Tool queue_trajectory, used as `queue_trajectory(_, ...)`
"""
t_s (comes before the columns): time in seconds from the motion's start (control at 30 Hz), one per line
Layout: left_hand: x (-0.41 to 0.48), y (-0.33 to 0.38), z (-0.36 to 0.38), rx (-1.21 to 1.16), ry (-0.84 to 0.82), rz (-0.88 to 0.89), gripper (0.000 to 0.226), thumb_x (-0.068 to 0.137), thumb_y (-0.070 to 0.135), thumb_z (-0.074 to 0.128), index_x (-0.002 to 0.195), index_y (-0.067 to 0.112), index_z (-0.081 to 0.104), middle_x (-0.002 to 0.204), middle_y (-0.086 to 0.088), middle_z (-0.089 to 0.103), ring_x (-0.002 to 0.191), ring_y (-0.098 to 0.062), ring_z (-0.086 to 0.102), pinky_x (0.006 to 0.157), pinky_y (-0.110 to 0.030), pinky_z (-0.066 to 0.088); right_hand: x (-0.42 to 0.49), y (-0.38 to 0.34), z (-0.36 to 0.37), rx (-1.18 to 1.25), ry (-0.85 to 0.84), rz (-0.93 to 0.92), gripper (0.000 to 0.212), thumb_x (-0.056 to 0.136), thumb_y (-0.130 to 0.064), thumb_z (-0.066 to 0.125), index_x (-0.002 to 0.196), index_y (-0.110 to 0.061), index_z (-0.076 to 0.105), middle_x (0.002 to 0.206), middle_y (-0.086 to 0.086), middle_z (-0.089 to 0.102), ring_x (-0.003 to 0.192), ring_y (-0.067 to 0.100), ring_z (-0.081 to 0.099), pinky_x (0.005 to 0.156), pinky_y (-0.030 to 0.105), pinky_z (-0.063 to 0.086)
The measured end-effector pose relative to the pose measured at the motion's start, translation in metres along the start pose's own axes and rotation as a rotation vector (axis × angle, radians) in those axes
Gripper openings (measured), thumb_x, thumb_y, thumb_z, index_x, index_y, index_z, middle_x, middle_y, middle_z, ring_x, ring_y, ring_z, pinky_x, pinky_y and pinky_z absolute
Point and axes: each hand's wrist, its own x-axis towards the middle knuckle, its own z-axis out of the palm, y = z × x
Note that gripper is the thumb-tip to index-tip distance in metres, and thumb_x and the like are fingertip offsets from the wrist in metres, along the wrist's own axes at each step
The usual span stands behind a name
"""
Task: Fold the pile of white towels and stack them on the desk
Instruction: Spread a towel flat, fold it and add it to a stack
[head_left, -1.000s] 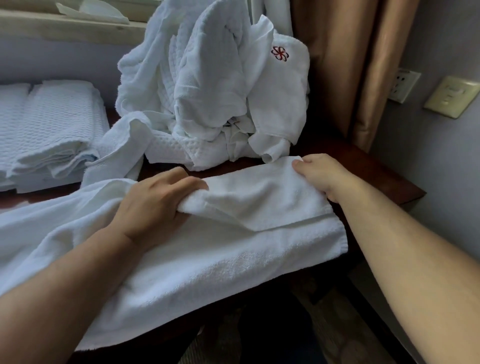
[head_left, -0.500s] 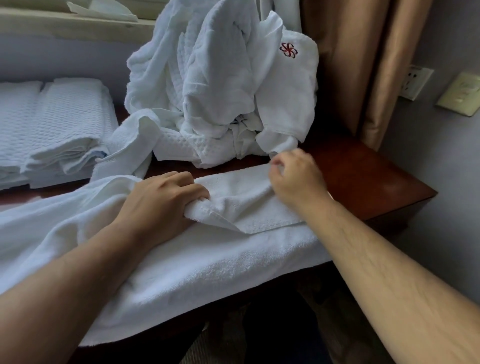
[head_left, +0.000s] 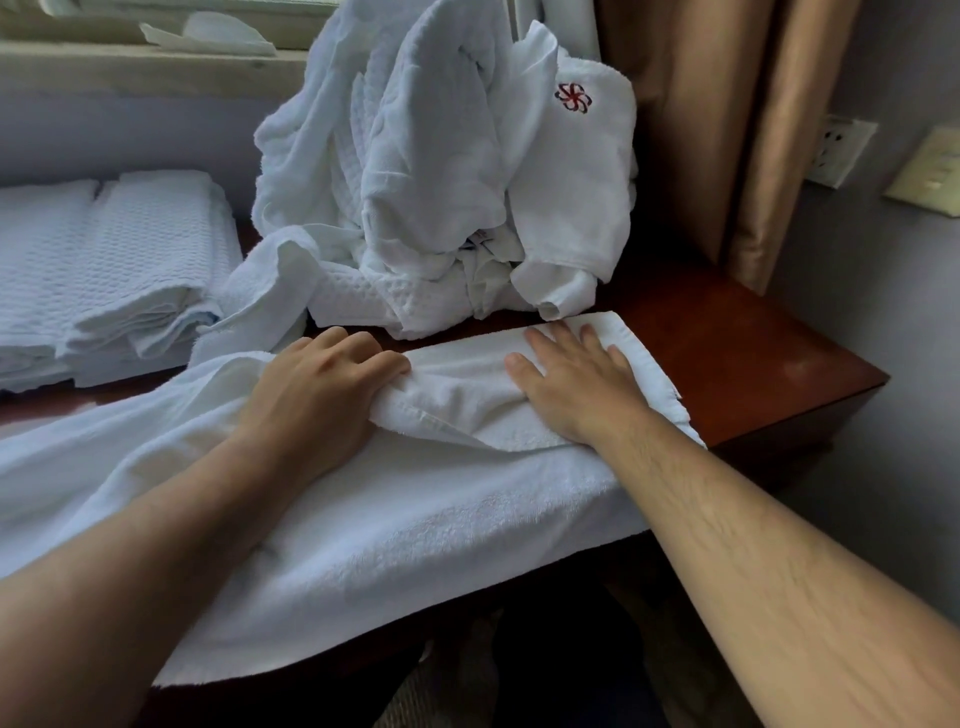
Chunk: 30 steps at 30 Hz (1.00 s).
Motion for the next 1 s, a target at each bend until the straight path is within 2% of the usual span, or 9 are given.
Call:
queue_trajectory(0.17, -0.019, -0.018, -0.008, 0.099, -0.006, -0.179, 0.045, 0.069, 0.014, 0.081, 0.112, 0.016, 0.069, 0.104, -0.008, 0.069, 0.094, -0.038, 0.062, 0.078, -0.048, 0.048, -0.003, 0.001, -0.004, 0.012, 0.025, -0.031, 0.066, 0.100, -0.061, 0.017, 0.160, -0.033, 0.014, 0.169, -0.006, 0.011, 0.155, 0.027, 0.008, 0.124, 0.050, 0.009)
queue_trajectory(0.3, -0.041, -0.034, -0.020, 0.153, -0.033, -0.423, 0.052, 0.081, 0.037, 0.063, 0.129, 0.019, 0.056, 0.124, -0.013, 0.064, 0.111, -0.041, 0.057, 0.093, -0.053, 0.040, -0.018, -0.027, -0.009, -0.113, 0.238, -0.026, 0.046, 0.102, -0.042, 0.038, 0.137, -0.016, 0.051, 0.141, 0.009, 0.051, 0.128, 0.032, 0.043, 0.104, 0.047, 0.036)
queue_trajectory(0.37, -0.054, -0.041, -0.027, 0.113, -0.073, -0.555, 0.061, 0.083, 0.041, 0.064, 0.138, 0.022, 0.046, 0.135, -0.013, 0.058, 0.121, -0.040, 0.052, 0.100, -0.053, 0.037, -0.029, -0.056, -0.006, -0.019, 0.350, -0.154, 0.034, 0.100, -0.031, 0.045, 0.124, -0.013, 0.062, 0.127, 0.007, 0.059, 0.117, 0.030, 0.048, 0.096, 0.044, 0.041)
queue_trajectory(0.47, -0.080, -0.055, -0.042, 0.017, -0.115, -0.699, 0.070, 0.083, 0.049, 0.066, 0.143, 0.025, 0.041, 0.138, -0.012, 0.055, 0.125, -0.037, 0.050, 0.102, -0.050, 0.037, -0.049, -0.115, 0.004, 0.140, 0.319, -0.358, 0.035, 0.098, -0.036, 0.052, 0.124, -0.016, 0.066, 0.123, 0.003, 0.062, 0.113, 0.027, 0.049, 0.095, 0.041, 0.042)
queue_trajectory(0.67, -0.152, -0.105, -0.073, -0.103, -0.170, -0.880, 0.055, 0.096, 0.044, 0.057, 0.147, 0.026, 0.045, 0.146, -0.008, 0.050, 0.134, -0.033, 0.041, 0.113, -0.045, 0.032, -0.079, -0.218, 0.015, 0.183, 0.350, -0.921, 0.020, 0.091, -0.023, 0.063, 0.100, -0.008, 0.073, 0.102, 0.010, 0.069, 0.098, 0.033, 0.060, 0.088, 0.046, 0.047)
queue_trajectory(0.73, -0.174, -0.121, -0.082, -0.070, -0.248, -0.922, 0.066, 0.092, 0.054, 0.060, 0.150, 0.029, 0.042, 0.151, -0.007, 0.047, 0.137, -0.032, 0.039, 0.113, -0.044, 0.031, -0.083, -0.243, 0.022, 0.171, 0.204, -1.046, 0.022, 0.095, -0.024, 0.060, 0.105, -0.009, 0.074, 0.107, 0.009, 0.071, 0.101, 0.031, 0.062, 0.092, 0.045, 0.047)
queue_trajectory(0.87, -0.199, -0.142, -0.086, -0.035, -0.304, -0.848, 0.085, 0.079, 0.083, 0.052, 0.145, 0.032, 0.048, 0.150, 0.002, 0.049, 0.136, -0.024, 0.043, 0.113, -0.039, 0.031, -0.081, -0.265, 0.039, 0.126, -0.046, -1.056, 0.031, 0.101, -0.034, 0.051, 0.117, -0.013, 0.068, 0.122, 0.003, 0.067, 0.116, 0.025, 0.058, 0.102, 0.042, 0.044)
queue_trajectory(0.93, -0.201, -0.150, -0.084, -0.027, -0.282, -0.806, 0.086, 0.073, 0.089, 0.043, 0.140, 0.036, 0.053, 0.146, 0.006, 0.052, 0.134, -0.021, 0.044, 0.114, -0.039, 0.032, -0.081, -0.262, 0.048, 0.107, -0.071, -1.049, 0.041, 0.103, -0.037, 0.050, 0.137, -0.017, 0.061, 0.144, 0.000, 0.057, 0.138, 0.020, 0.046, 0.118, 0.035, 0.029)
queue_trajectory(1.0, -0.199, -0.161, -0.084, -0.031, -0.257, -0.762, 0.085, 0.072, 0.093, 0.042, 0.135, 0.039, 0.057, 0.141, 0.009, 0.056, 0.132, -0.019, 0.046, 0.113, -0.041, 0.033, -0.083, -0.256, 0.051, 0.140, -0.080, -1.033, 0.050, 0.104, -0.039, 0.048, 0.151, -0.023, 0.047, 0.161, -0.004, 0.039, 0.152, 0.012, 0.025, 0.124, 0.026, 0.014)
